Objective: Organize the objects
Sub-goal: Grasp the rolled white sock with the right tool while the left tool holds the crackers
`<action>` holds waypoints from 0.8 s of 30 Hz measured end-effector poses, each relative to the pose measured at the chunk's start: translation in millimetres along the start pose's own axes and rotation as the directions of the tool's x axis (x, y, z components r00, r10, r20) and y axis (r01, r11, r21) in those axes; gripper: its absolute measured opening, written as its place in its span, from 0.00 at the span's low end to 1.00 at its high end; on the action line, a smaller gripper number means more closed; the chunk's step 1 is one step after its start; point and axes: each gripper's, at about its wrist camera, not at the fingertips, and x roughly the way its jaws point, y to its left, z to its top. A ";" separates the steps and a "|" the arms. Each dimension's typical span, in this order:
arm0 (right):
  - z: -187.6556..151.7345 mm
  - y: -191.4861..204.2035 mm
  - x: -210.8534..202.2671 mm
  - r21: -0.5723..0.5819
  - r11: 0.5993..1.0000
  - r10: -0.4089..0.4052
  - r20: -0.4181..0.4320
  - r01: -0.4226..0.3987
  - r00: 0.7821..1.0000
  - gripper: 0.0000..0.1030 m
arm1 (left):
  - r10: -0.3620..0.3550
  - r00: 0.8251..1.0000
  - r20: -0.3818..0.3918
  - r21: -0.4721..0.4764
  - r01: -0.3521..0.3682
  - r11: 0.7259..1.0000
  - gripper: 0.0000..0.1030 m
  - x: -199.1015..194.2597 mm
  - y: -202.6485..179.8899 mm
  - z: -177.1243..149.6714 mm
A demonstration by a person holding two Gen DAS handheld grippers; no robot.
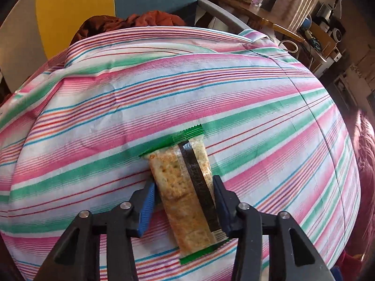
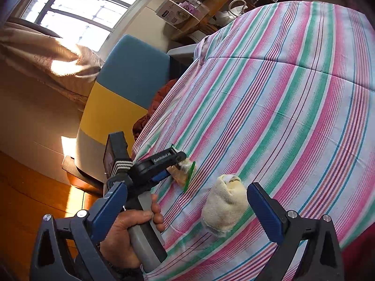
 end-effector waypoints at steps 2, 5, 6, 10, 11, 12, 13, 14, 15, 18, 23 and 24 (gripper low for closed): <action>-0.2 0.5 0.5 -0.005 1.000 -0.007 -0.002 0.007 1.000 1.00 | -0.010 1.000 0.003 0.010 0.010 1.000 0.41 -9.1 15.2 -13.3; -0.2 0.8 2.6 -0.013 1.000 -0.028 -0.008 0.028 1.000 1.00 | 0.017 0.999 0.033 0.056 -0.018 0.998 0.41 -25.0 32.5 -44.1; -0.2 0.8 3.5 -0.016 0.999 -0.034 -0.010 0.034 0.999 1.00 | 0.018 0.999 0.040 0.059 -0.021 0.998 0.41 -30.9 39.2 -54.8; -1.6 3.3 11.4 -0.048 0.996 -0.082 -0.033 0.081 0.996 1.00 | 0.026 0.998 0.061 0.065 -0.030 0.997 0.41 -56.2 65.2 -99.6; -1.7 4.1 13.2 -0.060 0.994 -0.097 -0.035 0.095 0.995 1.00 | 0.025 0.998 0.064 0.064 -0.029 0.998 0.41 -64.3 71.2 -113.0; -2.6 4.9 14.8 -0.074 0.991 -0.115 -0.036 0.113 0.993 1.00 | 0.022 0.997 0.067 0.063 -0.027 0.998 0.41 -70.4 76.4 -124.0; -3.0 5.3 16.7 -0.087 0.988 -0.134 -0.036 0.130 0.990 1.00 | 0.020 0.997 0.071 0.062 -0.024 0.998 0.41 -74.1 79.0 -132.6; -3.4 6.0 18.8 -0.099 0.984 -0.151 -0.039 0.147 0.988 1.00 | 0.017 0.997 0.075 0.062 -0.022 0.998 0.41 -78.4 82.2 -142.3; -4.3 6.7 21.7 -0.113 0.980 -0.170 -0.045 0.164 0.984 1.00 | 0.016 0.997 0.080 0.061 -0.021 0.998 0.41 -82.4 84.6 -151.4; -8.2 8.6 29.4 -0.155 0.965 -0.224 -0.058 0.213 0.973 1.00 | 0.008 0.995 0.096 0.072 -0.015 0.997 0.41 -94.6 89.7 -178.7; -12.8 10.7 43.5 -0.215 0.935 -0.304 -0.074 0.283 0.950 1.00 | -0.022 0.993 0.118 0.084 0.012 0.996 0.41 -112.7 98.9 -215.9; -13.5 12.8 45.8 -0.234 0.925 -0.323 -0.070 0.299 0.944 1.00 | -0.030 0.992 0.122 0.082 0.020 0.996 0.41 -113.8 99.5 -219.3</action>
